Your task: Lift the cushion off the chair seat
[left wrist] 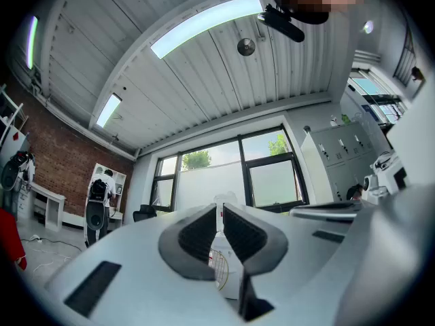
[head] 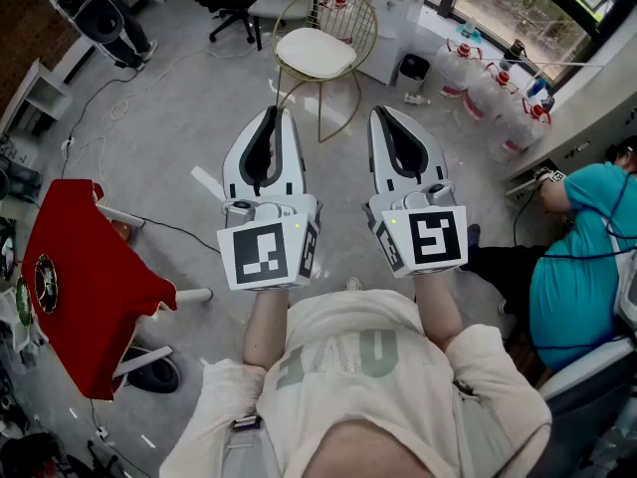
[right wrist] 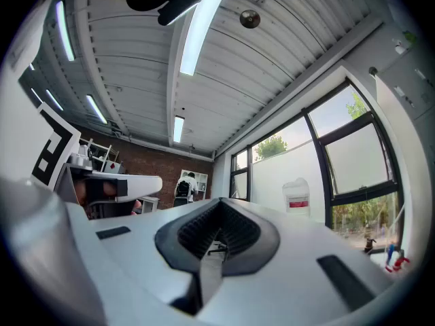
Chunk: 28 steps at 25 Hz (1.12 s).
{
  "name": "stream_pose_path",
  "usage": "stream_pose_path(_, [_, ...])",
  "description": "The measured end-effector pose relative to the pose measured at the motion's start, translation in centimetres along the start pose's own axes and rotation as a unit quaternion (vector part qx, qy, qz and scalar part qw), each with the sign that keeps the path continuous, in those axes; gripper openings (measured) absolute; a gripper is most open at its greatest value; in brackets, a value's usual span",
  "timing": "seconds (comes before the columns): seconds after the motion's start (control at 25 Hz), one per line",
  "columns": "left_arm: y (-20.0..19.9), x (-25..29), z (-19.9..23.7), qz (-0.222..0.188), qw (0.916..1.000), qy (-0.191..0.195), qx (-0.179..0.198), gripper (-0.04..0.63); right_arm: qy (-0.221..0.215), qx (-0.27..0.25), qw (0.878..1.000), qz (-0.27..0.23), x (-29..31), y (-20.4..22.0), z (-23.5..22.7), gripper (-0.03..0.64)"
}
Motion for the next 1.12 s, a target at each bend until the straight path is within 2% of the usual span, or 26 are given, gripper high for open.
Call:
stream_pose_path(0.4, [0.5, 0.0, 1.4, 0.005, 0.9999, -0.014, -0.004, 0.04, 0.004, 0.001, 1.0, 0.009, 0.2, 0.7, 0.0, 0.016])
stream_pose_path(0.64, [1.2, 0.1, 2.8, 0.014, 0.9996, -0.024, -0.006, 0.04, 0.015, 0.019, 1.0, 0.001, 0.6, 1.3, -0.1, 0.016])
stream_pose_path(0.92, [3.0, 1.1, 2.8, 0.039, 0.998, -0.044, -0.022, 0.04, 0.015, 0.044, 0.999, 0.019, 0.2, 2.9, -2.6, 0.015])
stream_pose_path(1.12, [4.9, 3.0, 2.5, 0.047, 0.9968, -0.06, -0.025, 0.04, 0.01, 0.038, 0.999, 0.036, -0.1, 5.0, -4.7, 0.017])
Point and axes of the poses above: the fingertips, and each gripper's own axes: x forward along the fingers, z to its left, y out of its underside, the point moved 2 cm from there along -x, backward along the fingers, and after that the axes turned 6 degrees about -y, right-handed, at the moved point
